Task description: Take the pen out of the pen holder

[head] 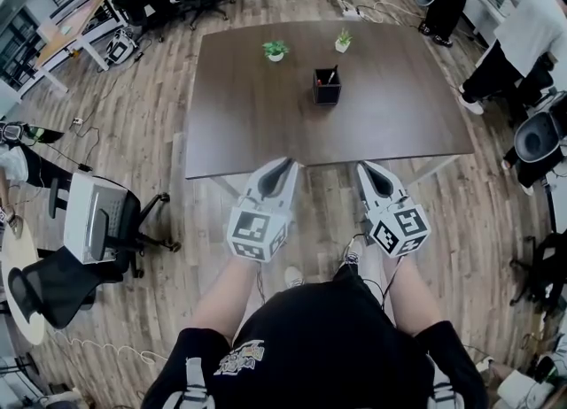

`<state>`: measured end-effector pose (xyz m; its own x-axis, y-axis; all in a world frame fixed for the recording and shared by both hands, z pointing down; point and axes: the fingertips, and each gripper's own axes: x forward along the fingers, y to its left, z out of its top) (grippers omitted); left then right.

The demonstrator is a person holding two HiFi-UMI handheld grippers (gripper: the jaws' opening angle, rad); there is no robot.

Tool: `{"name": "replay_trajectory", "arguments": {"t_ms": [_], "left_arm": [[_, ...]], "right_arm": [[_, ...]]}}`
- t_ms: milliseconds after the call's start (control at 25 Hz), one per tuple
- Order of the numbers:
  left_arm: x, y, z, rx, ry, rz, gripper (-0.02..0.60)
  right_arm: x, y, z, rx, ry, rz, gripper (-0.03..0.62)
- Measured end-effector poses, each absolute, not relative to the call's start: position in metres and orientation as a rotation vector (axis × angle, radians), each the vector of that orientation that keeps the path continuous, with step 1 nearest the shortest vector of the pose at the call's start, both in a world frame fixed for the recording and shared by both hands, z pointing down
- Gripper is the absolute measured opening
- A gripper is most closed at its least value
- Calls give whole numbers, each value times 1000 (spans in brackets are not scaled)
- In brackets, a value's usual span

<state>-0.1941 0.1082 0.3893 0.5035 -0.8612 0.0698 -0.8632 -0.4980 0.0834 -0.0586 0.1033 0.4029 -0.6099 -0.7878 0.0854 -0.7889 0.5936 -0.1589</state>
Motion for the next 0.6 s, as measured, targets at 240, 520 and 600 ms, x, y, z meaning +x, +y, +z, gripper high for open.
{"name": "replay_trajectory", "arguments": {"t_ms": [240,520,600], "left_arm": [[-197,111,388,2628,-1519,28,25],[-194,112,390,2630,-1514,29,25],[-193,113,390,2631,-1514,29,25]], "right_arm": [[-60,105,402,1378,-2800,282,5],[-58,108,405,1384,-2793,287,4],[-57,109,404,1387,-2792,289,4]]}}
